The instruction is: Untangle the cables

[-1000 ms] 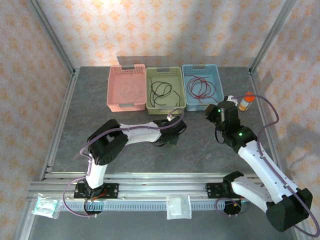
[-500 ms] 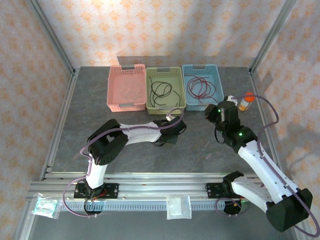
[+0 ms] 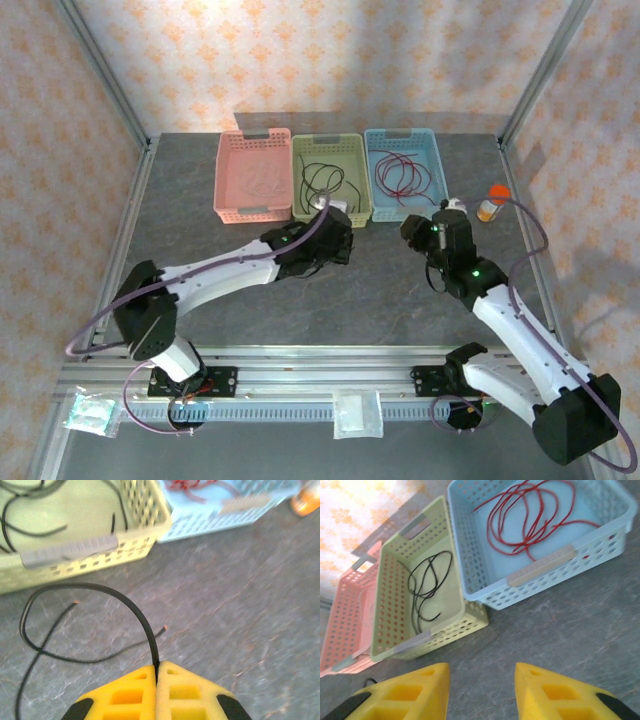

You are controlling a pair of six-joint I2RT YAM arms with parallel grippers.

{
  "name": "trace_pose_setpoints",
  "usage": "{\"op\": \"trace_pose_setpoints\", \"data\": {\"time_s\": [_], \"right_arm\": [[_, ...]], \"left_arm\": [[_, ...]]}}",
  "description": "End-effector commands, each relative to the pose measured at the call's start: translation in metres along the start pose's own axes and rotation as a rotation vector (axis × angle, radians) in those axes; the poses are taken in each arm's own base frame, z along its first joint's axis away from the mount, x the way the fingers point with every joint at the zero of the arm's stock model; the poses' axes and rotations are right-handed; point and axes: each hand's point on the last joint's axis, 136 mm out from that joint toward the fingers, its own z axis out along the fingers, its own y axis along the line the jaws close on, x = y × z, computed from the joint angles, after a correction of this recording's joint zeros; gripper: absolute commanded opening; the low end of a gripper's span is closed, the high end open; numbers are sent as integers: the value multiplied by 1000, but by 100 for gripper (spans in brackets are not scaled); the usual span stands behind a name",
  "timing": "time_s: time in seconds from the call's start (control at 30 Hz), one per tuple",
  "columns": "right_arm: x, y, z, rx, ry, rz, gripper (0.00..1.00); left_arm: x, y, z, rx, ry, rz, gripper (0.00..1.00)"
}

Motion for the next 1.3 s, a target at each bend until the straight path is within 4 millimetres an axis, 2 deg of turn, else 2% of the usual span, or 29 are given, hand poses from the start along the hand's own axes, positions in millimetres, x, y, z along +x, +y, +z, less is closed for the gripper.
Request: {"op": "trace_pose_setpoints", "data": {"time_s": [0.0, 0.07, 0.17, 0.33, 0.5, 0.63, 0.73, 0.97, 1.1, 1.23, 1.27], "right_arm": [[0, 29, -4, -171, 2, -38, 44], [5, 36, -2, -223, 17, -49, 46], [7, 37, 0, -229, 22, -43, 47], [0, 45, 1, -259, 0, -46, 51], [-13, 57, 8, -272, -25, -55, 60], [-31, 67, 15, -267, -71, -70, 69], [-41, 78, 25, -277, -85, -87, 75], [-57, 90, 60, -243, -81, -98, 75], [-59, 95, 70, -245, -72, -100, 74], [-58, 92, 71, -233, -72, -99, 74], [-58, 90, 70, -226, -74, -98, 74]], "left_arm": [[-17, -3, -14, 91, -43, -43, 0], [-31, -6, -26, 149, -75, -76, 0], [-53, -6, -40, 201, -119, -106, 0], [-90, -3, -53, 257, -171, -132, 0], [-127, 0, -45, 249, -206, -109, 0], [-161, 11, -32, 189, -253, -106, 0], [-184, 21, -19, 136, -289, -112, 0], [-224, 55, 23, 21, -363, -132, 0], [-229, 70, 65, -8, -346, -121, 0], [-225, 91, 104, -92, -309, -108, 0], [-223, 93, 113, -100, -293, -101, 5]]}}
